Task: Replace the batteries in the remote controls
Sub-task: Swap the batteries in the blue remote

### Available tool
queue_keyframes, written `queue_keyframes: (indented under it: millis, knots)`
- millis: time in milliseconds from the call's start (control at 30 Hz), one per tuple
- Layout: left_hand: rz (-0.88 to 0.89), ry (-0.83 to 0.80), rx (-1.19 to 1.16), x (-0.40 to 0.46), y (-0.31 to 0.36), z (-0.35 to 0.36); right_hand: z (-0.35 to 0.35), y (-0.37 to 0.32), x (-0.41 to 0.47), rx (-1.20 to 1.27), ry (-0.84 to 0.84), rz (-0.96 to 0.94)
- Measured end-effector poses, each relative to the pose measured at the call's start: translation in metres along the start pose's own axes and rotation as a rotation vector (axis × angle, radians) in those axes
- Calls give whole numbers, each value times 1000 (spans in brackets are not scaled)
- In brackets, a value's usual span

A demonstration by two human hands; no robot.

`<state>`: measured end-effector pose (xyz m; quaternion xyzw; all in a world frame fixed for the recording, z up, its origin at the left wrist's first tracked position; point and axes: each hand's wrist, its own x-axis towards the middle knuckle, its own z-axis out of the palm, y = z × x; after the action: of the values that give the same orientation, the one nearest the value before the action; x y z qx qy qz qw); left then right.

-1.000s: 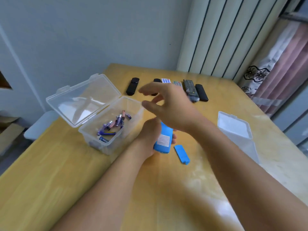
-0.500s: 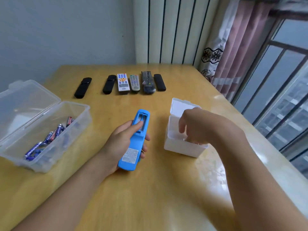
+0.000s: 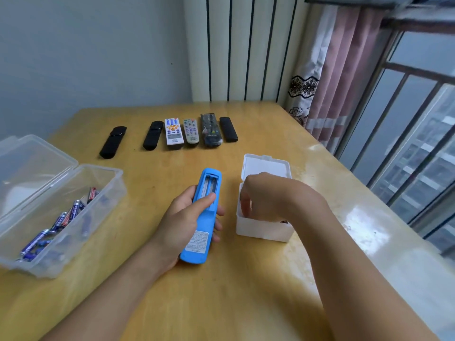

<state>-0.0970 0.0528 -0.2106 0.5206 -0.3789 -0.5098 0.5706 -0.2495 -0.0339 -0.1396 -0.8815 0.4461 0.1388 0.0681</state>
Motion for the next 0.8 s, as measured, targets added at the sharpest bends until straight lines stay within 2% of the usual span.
queue_keyframes:
  millis: [233, 333, 500, 567, 633, 733, 800]
  knots:
    - [-2, 8, -17, -1, -1, -2, 4, 0, -3, 73, 81, 13]
    - [-3, 7, -20, 0, 0, -2, 5, 4, -5, 101, 133, -46]
    - [-15, 17, -31, 1, 0, -6, 4, 12, -9, 289, 102, -157]
    - [-6, 27, -38, 0, -1, -6, 1, 25, -10, 460, 123, -168]
    - [16, 50, -45, -1, 0, -5, -4, 36, -11, 691, 252, -211]
    - [48, 82, -43, -3, 4, -4, -4, 27, -7, 1246, 461, -305]
    - [50, 98, -54, -6, 8, -8, 5, 6, 3, 1534, 458, -321]
